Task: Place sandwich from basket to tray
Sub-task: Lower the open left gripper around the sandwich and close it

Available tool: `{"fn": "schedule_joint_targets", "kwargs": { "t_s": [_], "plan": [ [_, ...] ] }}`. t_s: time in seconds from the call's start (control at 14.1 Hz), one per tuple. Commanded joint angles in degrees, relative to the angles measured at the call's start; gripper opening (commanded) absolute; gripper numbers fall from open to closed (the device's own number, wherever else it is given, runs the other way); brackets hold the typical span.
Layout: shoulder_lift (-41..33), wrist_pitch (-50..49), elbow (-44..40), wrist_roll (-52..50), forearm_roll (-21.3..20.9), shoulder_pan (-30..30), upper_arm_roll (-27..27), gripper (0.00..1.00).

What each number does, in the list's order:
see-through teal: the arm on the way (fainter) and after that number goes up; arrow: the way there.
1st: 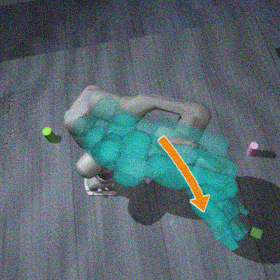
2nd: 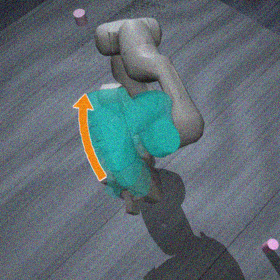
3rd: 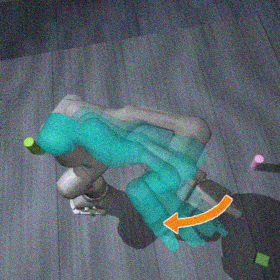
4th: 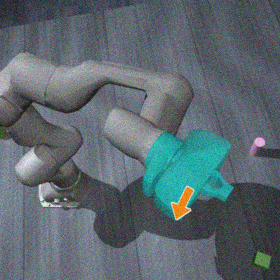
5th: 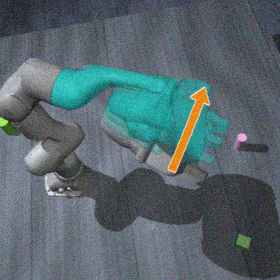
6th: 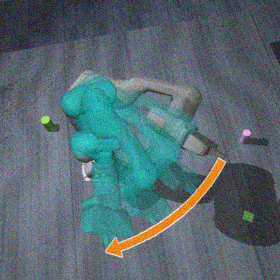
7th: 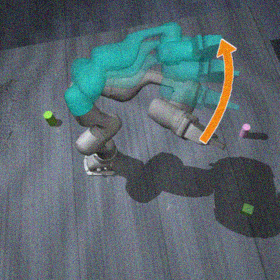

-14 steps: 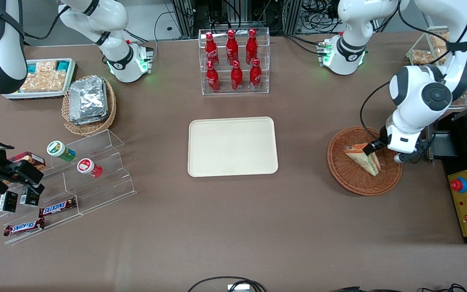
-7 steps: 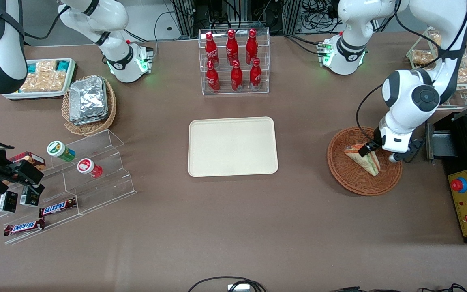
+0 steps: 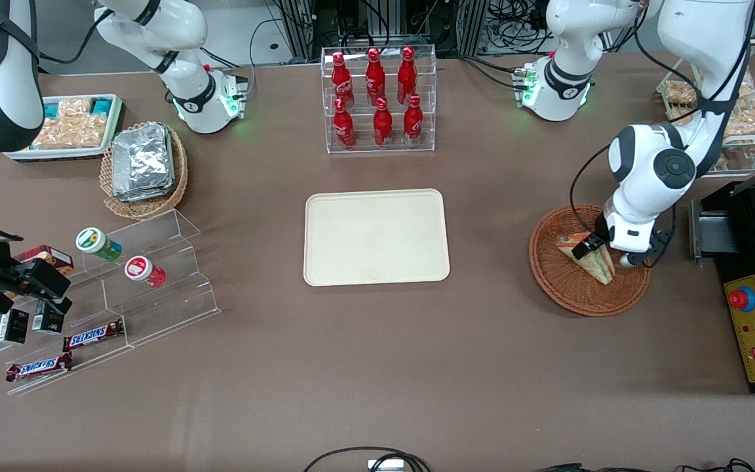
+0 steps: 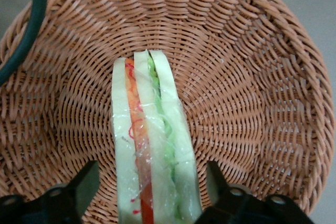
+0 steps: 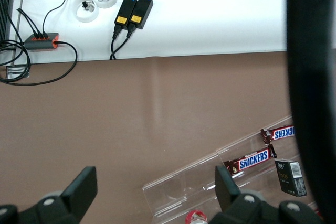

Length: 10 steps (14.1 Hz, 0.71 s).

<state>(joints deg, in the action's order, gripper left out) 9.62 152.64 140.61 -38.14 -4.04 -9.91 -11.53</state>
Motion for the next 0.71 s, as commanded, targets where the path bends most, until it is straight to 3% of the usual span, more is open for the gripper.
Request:
{"fn": "schedule_joint_targets", "kwargs": {
  "t_s": [0.0,0.64],
  "plan": [
    [0.0,1.2,-0.1,-2.6,-0.4,-0.3,-0.1,0.00],
    [-3.2,-2.3,-1.2,-0.3,-0.6,-0.2,-0.2,0.00]
  ]
}}
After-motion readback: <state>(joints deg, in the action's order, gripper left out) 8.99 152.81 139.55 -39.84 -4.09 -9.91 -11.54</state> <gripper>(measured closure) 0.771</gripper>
